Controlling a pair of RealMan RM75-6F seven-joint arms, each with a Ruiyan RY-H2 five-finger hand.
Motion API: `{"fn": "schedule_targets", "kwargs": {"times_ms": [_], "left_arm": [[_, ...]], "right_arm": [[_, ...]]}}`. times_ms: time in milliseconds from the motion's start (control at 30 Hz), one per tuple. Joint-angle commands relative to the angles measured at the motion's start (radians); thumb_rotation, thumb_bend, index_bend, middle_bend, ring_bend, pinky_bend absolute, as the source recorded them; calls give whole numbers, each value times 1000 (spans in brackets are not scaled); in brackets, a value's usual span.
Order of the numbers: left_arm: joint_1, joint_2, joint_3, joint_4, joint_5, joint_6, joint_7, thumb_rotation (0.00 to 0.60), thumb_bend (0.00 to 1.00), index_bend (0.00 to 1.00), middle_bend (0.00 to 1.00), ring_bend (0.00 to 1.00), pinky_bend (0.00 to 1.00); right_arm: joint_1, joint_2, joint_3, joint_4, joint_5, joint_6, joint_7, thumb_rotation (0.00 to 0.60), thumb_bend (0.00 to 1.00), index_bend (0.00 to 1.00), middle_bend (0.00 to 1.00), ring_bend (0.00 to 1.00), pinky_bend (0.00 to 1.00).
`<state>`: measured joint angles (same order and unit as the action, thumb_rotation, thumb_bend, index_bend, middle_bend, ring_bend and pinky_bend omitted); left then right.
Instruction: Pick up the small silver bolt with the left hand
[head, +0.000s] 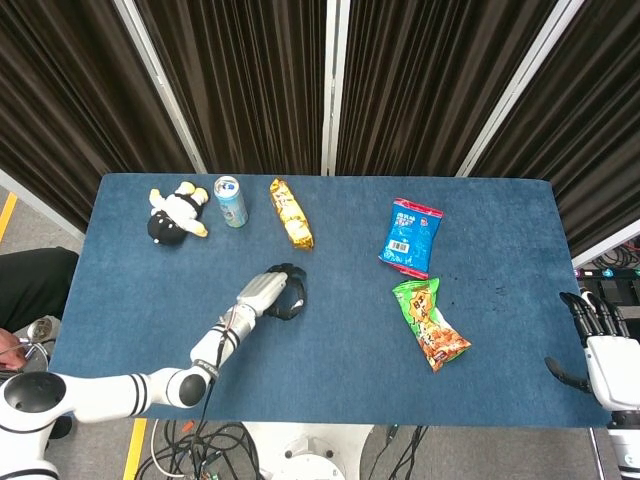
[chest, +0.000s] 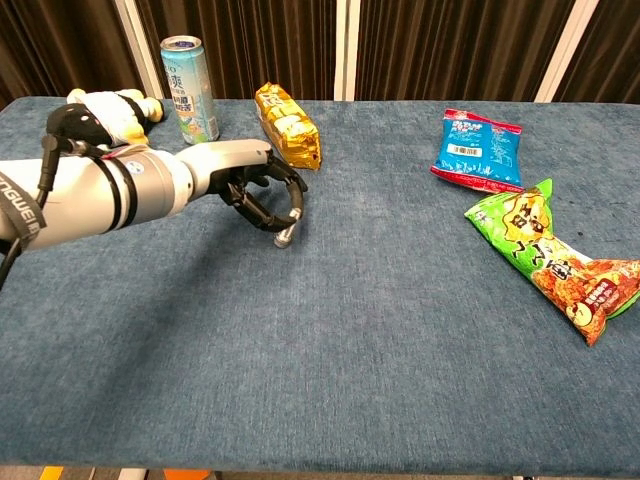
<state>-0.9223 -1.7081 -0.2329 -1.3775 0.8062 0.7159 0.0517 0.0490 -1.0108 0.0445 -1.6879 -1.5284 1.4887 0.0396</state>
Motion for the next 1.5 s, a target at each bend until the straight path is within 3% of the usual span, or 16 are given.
{"fn": "schedule_targets", "kwargs": {"times_ms": [33,467,700,933,1167,1333,1500], "left_arm": [[11,7,2,0,12,-2,-13,600,408,475,144,0,0],[42,25,16,-17,66,-5,-48,600,408,468,144,0,0],[40,34,16,-29,97,-5,-46,600,406,273,136,0,0],[51,65,14,-69,149,27,-45,600,402,240,130,0,0],[144,234,32,-208,317,216,-13,600,336,243,130,0,0],[269,383,56,-310,335,382,13,600,269,256,132,0,0],[394,471,107,-330,347,534,56,600,219,265,135,0,0]], "right_arm": [[0,0,0,-1,-2,0,-1,600,112,81,101,0,0],[4,-3,0,-5,-5,-3,-7,600,113,81,101,0,0],[2,-3,1,-5,-4,2,-9,600,113,81,101,0,0],[5,-1,1,-2,-3,-3,-4,600,113,81,101,0,0],[8,8,3,5,-3,-6,15,600,113,81,105,0,0],[10,7,4,19,-2,-9,35,600,114,81,108,0,0],[11,-1,6,39,-6,-3,59,600,112,81,108,0,0]]}}
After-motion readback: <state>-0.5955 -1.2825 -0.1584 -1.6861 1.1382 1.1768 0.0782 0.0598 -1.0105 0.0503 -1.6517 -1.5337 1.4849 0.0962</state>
